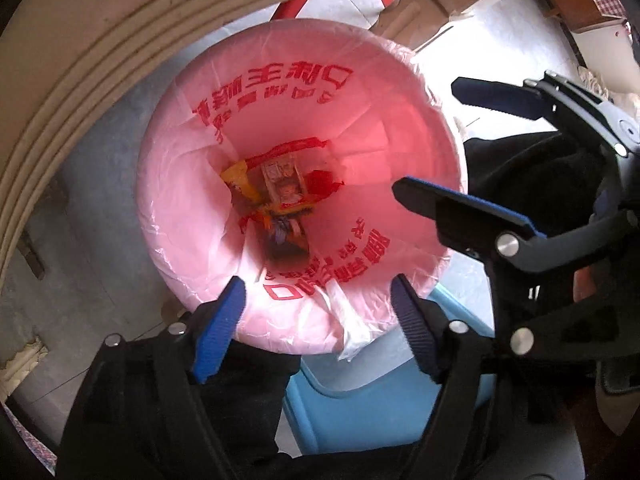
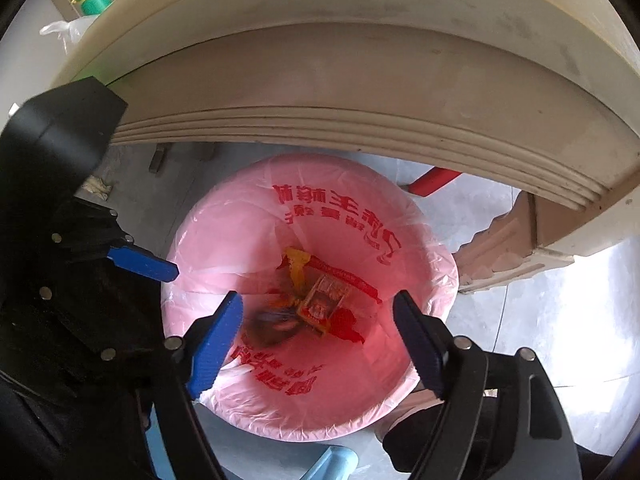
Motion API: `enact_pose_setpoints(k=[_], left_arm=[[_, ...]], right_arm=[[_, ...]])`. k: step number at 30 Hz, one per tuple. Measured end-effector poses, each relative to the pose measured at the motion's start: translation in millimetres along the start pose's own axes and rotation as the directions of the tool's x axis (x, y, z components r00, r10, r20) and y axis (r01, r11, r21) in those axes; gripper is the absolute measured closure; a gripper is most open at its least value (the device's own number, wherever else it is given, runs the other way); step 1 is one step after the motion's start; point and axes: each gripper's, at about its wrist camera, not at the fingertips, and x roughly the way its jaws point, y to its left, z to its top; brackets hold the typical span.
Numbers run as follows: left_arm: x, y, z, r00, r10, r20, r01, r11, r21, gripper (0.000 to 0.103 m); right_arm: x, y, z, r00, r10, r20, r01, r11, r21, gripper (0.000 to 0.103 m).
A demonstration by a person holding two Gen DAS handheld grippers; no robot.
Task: Collect trash
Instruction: 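Open the left gripper over the bin while the right gripper releases the red cube, then raise both tools back over the table toward the remaining trash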
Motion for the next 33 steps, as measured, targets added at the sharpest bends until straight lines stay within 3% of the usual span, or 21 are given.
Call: enact_pose_setpoints(k=[16, 23, 28, 31, 33], left_arm=[[-8.6, -3.4, 0.3, 1.0, 0.018, 0.015, -0.018, 1.0, -0.001, 0.026], [-19.1, -10.6, -4.8, 0.997, 0.066, 0.035, -0.067, 0.997, 0.025, 0.026], [-47.5, -19.4, -19.4, 0.996, 0.041, 0.075, -0.044, 0.998, 0.041, 0.026], [-78.1, -20.8, -32.9, 0.991, -0.001, 0.136, -0.003, 0.999, 0.032, 0.026], [-100.4, -19.6, -43.1, 0.986, 0.009, 0.168, -0.013, 1.0, 0.02, 0.026]], right_arm=[[-6.0, -0.2, 2.4, 1.0, 0.016, 0.007, -0.016, 0.999, 0.027, 0.027], [-21.1, 0.2, 2.3, 0.999, 0.037, 0.04, -0.039, 0.998, 0.044, 0.027], [-43.3, 3.6, 1.0, 0.996, 0.058, 0.066, -0.062, 0.997, 0.054, 0.027], [-69.0, 4.6, 2.0, 0.991, 0.075, 0.107, -0.082, 0.994, 0.066, 0.027], [-94.6, 3.8, 5.0, 0.982, 0.099, 0.164, -0.113, 0.99, 0.08, 0.027]])
